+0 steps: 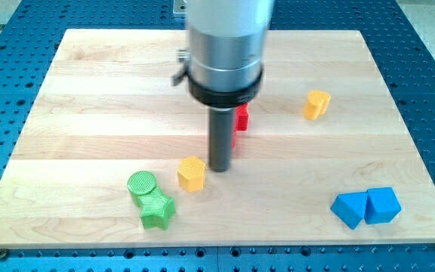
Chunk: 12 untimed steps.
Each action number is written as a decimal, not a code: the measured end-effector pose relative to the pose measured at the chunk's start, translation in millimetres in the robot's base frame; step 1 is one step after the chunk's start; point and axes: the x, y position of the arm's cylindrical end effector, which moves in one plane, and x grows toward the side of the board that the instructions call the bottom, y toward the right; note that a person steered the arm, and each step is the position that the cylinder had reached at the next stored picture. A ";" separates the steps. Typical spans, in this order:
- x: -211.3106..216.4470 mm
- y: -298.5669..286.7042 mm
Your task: Move the yellow heart below the hexagon
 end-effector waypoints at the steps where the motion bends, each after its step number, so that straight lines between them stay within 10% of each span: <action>1: 15.3 -10.0; 5: -91.5 278.5; 12: -118.8 155.0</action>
